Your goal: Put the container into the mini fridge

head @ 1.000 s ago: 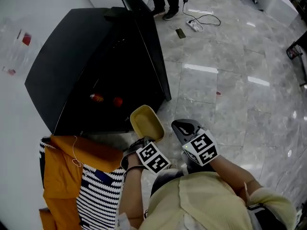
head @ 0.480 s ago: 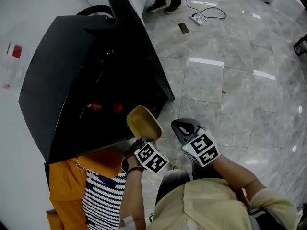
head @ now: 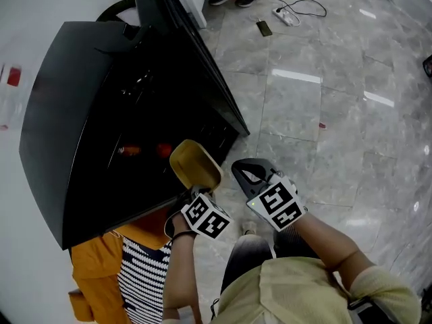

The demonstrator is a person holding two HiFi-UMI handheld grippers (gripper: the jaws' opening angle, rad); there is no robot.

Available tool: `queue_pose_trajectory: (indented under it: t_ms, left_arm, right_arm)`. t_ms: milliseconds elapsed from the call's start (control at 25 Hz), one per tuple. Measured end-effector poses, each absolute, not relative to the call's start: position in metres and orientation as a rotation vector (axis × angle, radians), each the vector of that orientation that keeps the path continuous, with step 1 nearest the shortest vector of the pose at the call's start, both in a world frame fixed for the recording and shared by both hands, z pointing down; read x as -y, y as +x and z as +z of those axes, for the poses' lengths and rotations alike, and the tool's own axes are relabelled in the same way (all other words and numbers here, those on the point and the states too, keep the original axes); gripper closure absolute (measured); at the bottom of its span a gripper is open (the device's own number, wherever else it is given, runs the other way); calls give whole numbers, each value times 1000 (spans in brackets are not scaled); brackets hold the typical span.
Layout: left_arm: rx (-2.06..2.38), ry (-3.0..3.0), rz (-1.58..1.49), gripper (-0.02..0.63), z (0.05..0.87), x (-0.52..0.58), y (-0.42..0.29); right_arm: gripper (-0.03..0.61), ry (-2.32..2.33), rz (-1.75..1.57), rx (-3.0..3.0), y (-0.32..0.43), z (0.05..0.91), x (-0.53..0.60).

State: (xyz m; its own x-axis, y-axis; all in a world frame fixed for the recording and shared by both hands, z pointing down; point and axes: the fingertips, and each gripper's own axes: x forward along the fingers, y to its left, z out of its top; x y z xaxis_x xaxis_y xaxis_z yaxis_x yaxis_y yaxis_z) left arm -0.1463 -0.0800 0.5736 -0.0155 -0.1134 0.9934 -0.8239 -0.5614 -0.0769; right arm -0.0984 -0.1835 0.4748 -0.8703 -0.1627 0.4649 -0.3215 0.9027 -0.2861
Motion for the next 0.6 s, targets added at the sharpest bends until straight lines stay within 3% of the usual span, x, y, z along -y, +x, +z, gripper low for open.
queue_pose_trajectory:
  t_ms: [600]
  left_arm:
    - [1099,1581,1606,586,587,107,-193]
  right_arm:
    - [548,373,529,2609,-109,499,207]
